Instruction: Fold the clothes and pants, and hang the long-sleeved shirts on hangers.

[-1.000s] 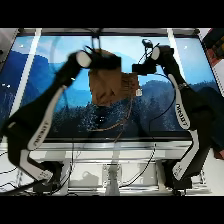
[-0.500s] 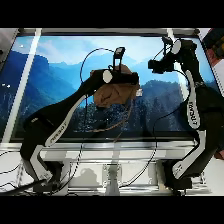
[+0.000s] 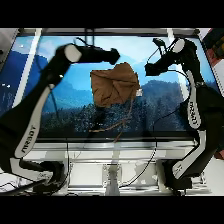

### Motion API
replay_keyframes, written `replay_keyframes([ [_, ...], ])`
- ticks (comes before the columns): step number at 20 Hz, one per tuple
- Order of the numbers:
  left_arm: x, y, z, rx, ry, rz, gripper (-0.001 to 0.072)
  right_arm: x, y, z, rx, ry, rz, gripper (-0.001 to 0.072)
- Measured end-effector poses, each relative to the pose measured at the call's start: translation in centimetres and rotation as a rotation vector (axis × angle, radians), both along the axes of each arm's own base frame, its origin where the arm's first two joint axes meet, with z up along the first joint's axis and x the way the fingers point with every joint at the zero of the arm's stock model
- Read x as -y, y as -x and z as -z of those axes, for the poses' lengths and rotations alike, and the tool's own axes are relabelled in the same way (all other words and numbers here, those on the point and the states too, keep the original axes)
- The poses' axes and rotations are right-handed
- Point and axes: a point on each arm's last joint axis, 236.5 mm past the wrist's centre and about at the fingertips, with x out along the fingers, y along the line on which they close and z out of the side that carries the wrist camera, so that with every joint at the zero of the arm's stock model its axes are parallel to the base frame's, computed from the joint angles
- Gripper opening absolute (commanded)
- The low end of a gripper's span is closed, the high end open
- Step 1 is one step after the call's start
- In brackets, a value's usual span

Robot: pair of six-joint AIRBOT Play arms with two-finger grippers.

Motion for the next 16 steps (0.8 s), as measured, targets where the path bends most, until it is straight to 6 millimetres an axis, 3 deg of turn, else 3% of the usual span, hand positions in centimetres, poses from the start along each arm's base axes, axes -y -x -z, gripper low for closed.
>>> replay_keyframes([
  [4,-3.7,-0.1,0.0,-0.042,-0.039,-0.026,0.0696,-2.9,-1.1,-0.8,0.063,-0.065,-0.011,0.0556],
  [6,-4.5,0.0,0.3,-0.059,-0.050,-0.030,0.0696,-4.5,-0.7,-0.6,0.056,-0.071,-0.040,0.0558],
  [10,-5.0,0.3,0.8,-0.082,-0.063,-0.025,0.0696,-6.5,0.8,1.9,0.014,0.014,-0.119,0.0557],
  [13,-5.1,0.5,1.0,-0.094,-0.068,-0.021,0.0696,-6.9,1.0,4.0,0.008,0.121,-0.142,0.0557],
  [16,-5.1,0.6,1.1,-0.099,-0.071,-0.018,0.0696,-5.7,-0.6,5.2,0.044,0.211,-0.062,0.0550],
])
